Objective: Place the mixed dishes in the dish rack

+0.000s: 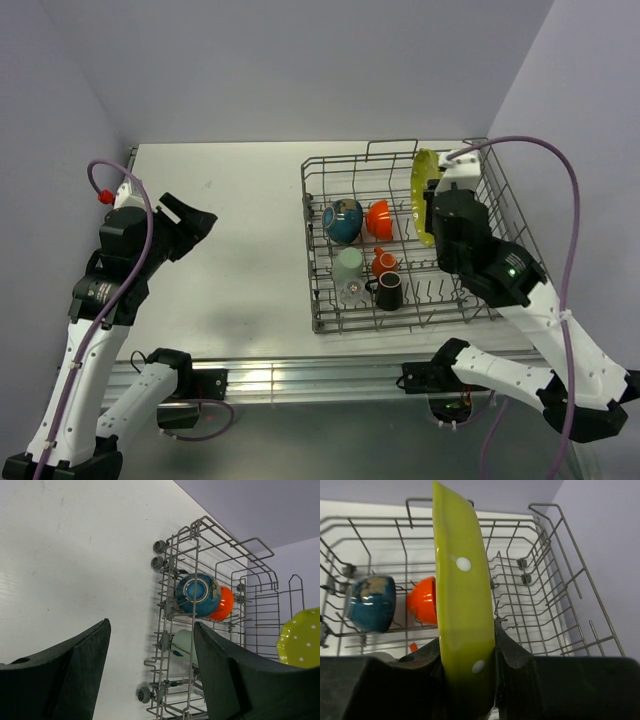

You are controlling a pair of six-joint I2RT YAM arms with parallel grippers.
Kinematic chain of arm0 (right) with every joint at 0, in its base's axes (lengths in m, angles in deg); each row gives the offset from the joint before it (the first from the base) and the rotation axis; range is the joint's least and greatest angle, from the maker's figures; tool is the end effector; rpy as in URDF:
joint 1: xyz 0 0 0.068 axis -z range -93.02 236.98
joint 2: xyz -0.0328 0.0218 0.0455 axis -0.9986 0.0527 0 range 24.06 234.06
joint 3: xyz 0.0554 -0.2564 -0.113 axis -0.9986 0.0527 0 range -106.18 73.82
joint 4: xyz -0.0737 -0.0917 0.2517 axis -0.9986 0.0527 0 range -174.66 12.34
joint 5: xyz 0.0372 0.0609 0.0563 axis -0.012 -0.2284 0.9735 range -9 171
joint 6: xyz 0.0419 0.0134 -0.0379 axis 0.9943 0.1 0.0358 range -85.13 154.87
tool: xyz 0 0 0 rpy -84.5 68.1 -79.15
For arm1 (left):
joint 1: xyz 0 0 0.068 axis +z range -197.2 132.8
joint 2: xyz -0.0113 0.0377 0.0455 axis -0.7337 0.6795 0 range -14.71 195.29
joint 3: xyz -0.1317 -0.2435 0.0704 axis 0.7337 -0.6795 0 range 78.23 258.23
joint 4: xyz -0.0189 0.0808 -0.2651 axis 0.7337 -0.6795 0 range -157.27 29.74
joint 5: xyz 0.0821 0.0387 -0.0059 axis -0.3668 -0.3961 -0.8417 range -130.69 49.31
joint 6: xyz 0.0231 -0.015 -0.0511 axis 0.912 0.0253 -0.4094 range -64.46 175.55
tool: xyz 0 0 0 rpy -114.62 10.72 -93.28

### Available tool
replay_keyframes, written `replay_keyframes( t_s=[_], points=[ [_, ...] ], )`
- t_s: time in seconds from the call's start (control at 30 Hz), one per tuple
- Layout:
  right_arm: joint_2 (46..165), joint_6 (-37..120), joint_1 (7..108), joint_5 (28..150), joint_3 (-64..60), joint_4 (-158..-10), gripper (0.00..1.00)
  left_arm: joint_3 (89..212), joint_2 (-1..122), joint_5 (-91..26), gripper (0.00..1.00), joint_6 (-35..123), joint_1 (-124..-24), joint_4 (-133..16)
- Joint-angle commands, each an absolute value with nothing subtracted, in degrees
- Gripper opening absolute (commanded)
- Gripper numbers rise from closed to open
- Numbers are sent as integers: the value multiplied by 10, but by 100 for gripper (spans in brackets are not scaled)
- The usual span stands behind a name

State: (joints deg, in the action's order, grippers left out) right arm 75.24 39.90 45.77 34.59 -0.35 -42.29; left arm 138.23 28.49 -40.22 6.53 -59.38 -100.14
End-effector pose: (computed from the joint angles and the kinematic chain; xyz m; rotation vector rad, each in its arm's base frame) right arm 0.1413 0.0835 0.4532 -0.0378 1.8057 -0.2007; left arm 0.1545 -0.0338 0.3912 -0.6398 1.9389 -0.6941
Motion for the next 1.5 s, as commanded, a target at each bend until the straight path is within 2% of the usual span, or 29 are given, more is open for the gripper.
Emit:
replay_keyframes(
  t_s=[0.0, 0.17, 0.53, 0.9, 1.47],
  points=[
    [783, 384, 467, 298, -2, -508, 0, 1385, 274, -395, 73, 81, -593, -984],
    [823, 363, 480, 290, -7, -540, 0, 1375, 267, -388, 73, 79, -593, -979],
    [863, 357, 593, 396, 25, -604, 0, 1383, 268, -386, 73, 99, -593, -988],
    [891, 329, 635, 459, 71, -668, 0, 1354, 269, -363, 73, 98, -593, -962],
    [965, 322, 662, 469, 79, -698, 0, 1345, 280, -361, 73, 115, -593, -957]
  ],
)
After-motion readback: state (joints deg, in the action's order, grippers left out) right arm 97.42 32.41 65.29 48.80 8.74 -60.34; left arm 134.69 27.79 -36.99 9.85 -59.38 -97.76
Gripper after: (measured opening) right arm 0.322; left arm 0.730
